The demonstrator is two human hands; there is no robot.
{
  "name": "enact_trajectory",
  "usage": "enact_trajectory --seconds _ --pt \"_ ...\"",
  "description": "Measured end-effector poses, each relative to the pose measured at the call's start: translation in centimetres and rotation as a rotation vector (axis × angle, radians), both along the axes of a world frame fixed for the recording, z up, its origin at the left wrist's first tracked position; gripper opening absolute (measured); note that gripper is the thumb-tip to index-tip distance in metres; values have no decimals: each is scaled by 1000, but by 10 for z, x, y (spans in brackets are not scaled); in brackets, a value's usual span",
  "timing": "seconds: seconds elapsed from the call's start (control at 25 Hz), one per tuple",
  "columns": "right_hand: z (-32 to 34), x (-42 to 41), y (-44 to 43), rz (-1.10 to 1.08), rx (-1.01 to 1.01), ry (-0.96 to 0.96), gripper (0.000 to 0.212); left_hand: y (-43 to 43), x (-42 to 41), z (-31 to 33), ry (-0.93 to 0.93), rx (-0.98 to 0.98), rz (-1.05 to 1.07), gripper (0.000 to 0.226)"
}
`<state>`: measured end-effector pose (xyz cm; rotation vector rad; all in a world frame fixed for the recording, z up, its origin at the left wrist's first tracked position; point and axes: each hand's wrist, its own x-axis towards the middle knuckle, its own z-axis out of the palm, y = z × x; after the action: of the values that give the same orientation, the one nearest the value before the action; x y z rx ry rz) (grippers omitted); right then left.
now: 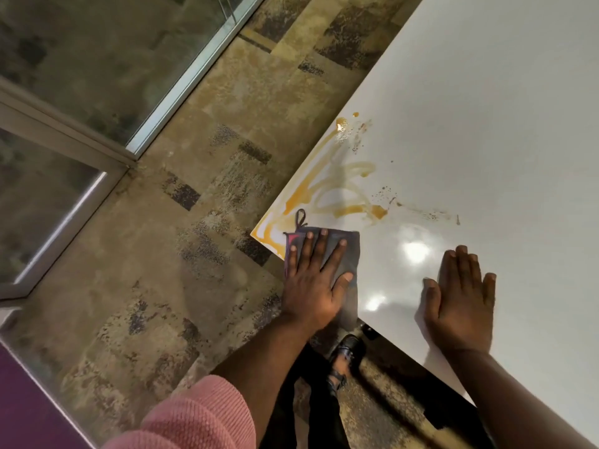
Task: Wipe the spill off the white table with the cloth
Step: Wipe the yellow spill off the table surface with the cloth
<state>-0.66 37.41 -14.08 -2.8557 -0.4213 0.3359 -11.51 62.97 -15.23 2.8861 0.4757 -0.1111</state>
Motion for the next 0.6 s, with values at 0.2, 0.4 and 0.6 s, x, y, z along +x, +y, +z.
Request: enact_trajectory --seconds 0.2,0.4,0.6 --pt "0 -1 4 2 7 -16 70 61 34 7 64 42 100 67" --pt "8 1 5 27 0 -26 69 25 0 5 41 -36 162 68" --pt "11 -13 61 282 95 -21 64 58 6 11 32 -83 192 68"
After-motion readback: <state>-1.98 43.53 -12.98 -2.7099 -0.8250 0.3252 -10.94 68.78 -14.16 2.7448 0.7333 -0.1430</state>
